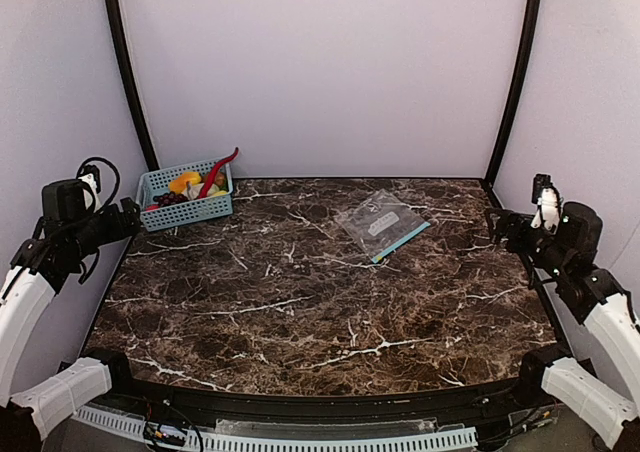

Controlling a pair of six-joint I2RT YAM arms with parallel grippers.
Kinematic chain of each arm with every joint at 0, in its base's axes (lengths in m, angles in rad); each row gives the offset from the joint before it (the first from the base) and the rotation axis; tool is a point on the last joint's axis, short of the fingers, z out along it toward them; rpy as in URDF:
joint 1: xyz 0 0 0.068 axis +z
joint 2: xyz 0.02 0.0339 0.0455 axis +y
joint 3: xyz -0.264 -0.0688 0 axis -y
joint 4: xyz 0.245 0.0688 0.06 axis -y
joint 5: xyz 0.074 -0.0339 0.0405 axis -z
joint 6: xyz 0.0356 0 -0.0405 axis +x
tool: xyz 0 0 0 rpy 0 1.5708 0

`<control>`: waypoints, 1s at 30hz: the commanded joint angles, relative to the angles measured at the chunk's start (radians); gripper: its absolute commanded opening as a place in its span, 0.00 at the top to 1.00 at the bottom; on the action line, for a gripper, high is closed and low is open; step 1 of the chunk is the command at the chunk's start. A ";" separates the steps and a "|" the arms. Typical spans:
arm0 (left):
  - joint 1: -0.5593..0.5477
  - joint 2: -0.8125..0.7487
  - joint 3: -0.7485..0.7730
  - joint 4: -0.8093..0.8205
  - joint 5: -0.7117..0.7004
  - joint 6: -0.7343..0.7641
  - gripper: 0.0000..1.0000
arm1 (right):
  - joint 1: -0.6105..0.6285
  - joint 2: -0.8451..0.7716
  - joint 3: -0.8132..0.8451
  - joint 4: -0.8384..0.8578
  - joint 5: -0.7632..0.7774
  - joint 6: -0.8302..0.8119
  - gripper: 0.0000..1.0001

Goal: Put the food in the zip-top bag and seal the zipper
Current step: Pick up the zipper food storage bag from the center of the board.

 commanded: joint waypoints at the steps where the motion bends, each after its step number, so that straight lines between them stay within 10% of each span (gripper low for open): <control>1: 0.007 -0.024 -0.003 0.009 0.020 0.014 0.01 | -0.004 0.063 0.045 -0.023 -0.091 0.001 0.01; 14: -0.038 0.122 0.031 0.107 0.349 0.099 0.04 | 0.136 0.337 0.198 -0.174 -0.171 0.011 0.09; 21: -0.212 0.324 0.276 0.137 0.412 0.087 0.05 | 0.281 0.518 0.302 -0.235 -0.039 0.030 0.12; 30: -0.213 0.342 0.180 0.141 0.337 0.102 0.04 | 0.354 0.857 0.438 -0.246 0.010 0.023 0.20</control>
